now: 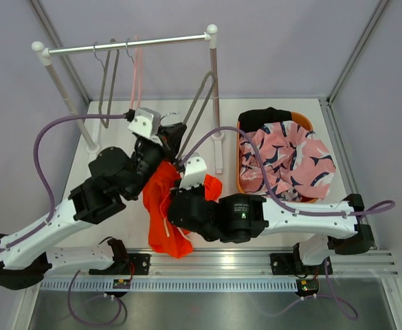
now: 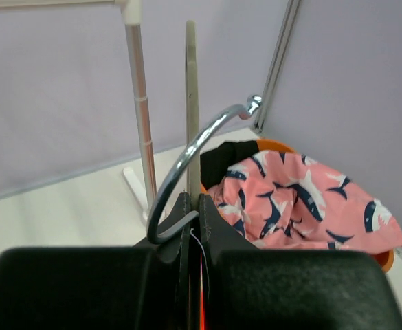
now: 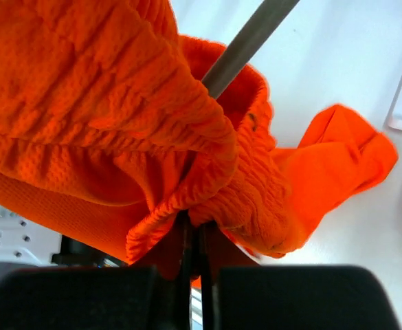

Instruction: Remove the shorts from the hanger

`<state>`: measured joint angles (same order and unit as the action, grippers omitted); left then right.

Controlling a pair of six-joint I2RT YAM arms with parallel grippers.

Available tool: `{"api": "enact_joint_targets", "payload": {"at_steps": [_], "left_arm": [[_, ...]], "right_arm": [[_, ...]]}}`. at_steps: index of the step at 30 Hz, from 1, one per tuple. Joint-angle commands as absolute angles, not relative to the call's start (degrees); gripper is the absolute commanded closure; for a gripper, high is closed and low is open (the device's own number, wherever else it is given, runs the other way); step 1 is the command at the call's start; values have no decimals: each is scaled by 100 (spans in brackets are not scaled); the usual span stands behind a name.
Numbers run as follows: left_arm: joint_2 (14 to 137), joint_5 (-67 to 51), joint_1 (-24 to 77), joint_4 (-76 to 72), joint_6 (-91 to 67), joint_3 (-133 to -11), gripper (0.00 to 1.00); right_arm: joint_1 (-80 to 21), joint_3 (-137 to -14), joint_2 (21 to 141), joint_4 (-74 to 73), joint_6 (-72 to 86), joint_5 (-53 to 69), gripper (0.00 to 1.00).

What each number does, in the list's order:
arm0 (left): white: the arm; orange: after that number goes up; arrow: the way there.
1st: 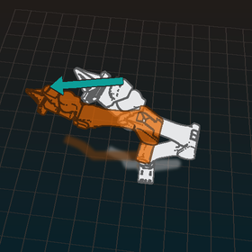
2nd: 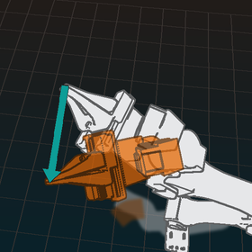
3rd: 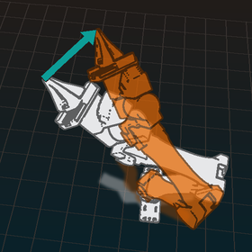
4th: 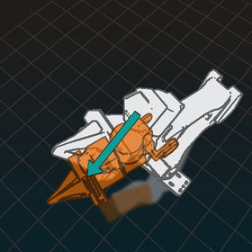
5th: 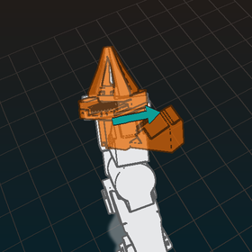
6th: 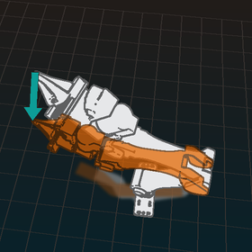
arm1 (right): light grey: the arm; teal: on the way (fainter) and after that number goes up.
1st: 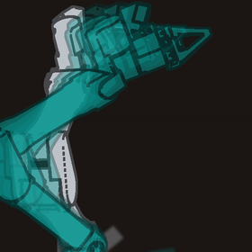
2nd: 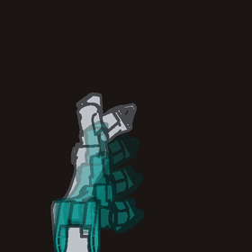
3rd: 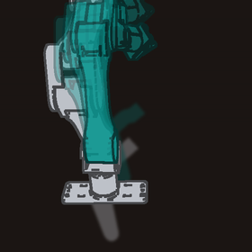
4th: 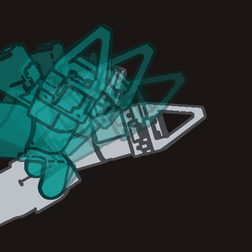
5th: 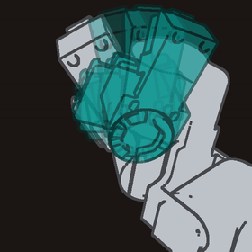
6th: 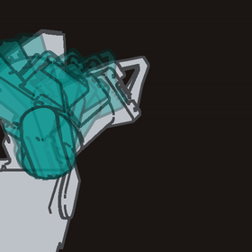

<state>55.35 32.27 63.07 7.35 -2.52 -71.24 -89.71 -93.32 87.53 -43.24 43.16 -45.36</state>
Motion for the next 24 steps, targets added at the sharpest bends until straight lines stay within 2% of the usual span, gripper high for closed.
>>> {"api": "enact_joint_targets", "payload": {"at_steps": [1,13,19,24], "left_arm": [[6116,3323,5768,-360,-35,-7795,100],[6697,2514,4272,-9,-589,-8297,100],[6671,2400,4078,167,-633,-8578,100],[6434,2075,4069,825,-1027,-8833,100]], "right_arm": [[-9903,-10114,9131,-4411,3788,-4455,100],[-10485,-10362,8807,-5009,3911,-5115,100],[-10485,-10362,8605,-5185,3911,-5291,100],[-10205,-10538,8211,-5651,3771,-6003,100]]}}
